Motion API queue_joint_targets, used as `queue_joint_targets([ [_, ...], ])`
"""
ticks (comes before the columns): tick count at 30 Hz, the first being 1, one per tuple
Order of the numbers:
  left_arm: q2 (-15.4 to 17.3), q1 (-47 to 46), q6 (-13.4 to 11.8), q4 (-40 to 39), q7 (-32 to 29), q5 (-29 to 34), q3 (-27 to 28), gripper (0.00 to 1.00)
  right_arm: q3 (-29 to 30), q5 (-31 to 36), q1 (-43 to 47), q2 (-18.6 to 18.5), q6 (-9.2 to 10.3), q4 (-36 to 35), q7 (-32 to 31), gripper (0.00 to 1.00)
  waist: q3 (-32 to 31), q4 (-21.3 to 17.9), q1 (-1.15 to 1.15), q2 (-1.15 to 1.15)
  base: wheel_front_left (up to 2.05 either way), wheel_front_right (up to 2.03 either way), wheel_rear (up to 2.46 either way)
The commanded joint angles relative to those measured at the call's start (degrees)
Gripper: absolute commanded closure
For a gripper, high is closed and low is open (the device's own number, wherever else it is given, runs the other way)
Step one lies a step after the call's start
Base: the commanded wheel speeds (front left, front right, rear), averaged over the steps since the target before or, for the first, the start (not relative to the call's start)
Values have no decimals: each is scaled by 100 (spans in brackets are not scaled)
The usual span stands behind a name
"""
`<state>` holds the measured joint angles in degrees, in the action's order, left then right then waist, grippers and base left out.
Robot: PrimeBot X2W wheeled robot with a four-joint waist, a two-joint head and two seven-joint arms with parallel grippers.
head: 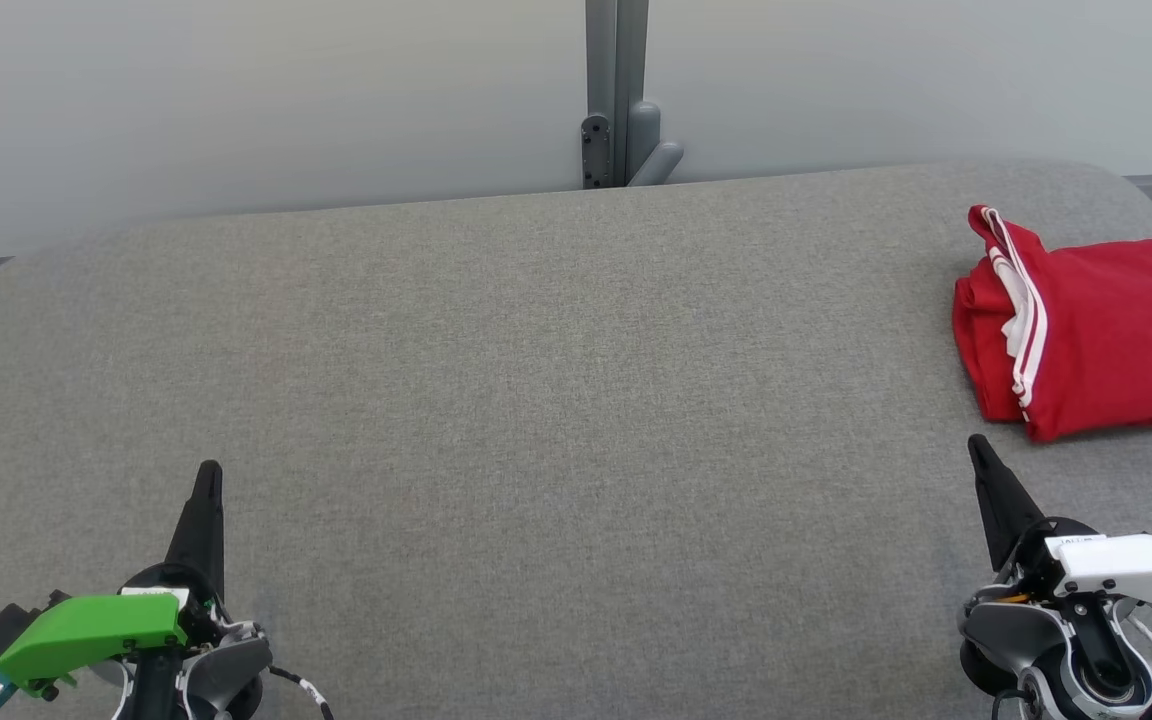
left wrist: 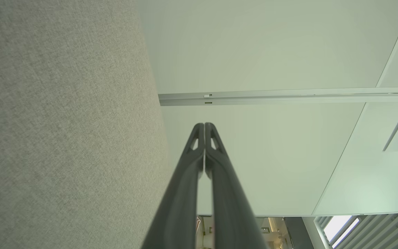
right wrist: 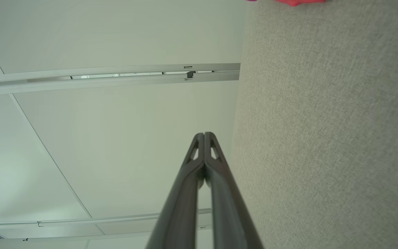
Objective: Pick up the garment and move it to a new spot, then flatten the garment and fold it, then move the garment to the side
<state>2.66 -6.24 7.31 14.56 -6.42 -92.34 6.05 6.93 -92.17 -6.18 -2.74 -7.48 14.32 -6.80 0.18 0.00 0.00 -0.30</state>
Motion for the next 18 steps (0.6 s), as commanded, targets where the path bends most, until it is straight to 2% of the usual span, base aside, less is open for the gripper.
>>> queue_joint_targets([
  [1, 40, -91, 34, -11, 1, -16, 17, 100, 12, -34, -40, -26, -2, -26, -16, 100, 0, 0, 0, 30, 0, 0, 0],
  [18, 40, -90, 34, -12, 1, -16, 17, 100, 12, -33, -40, -26, -2, -25, -16, 100, 0, 0, 0, 30, 0, 0, 0],
])
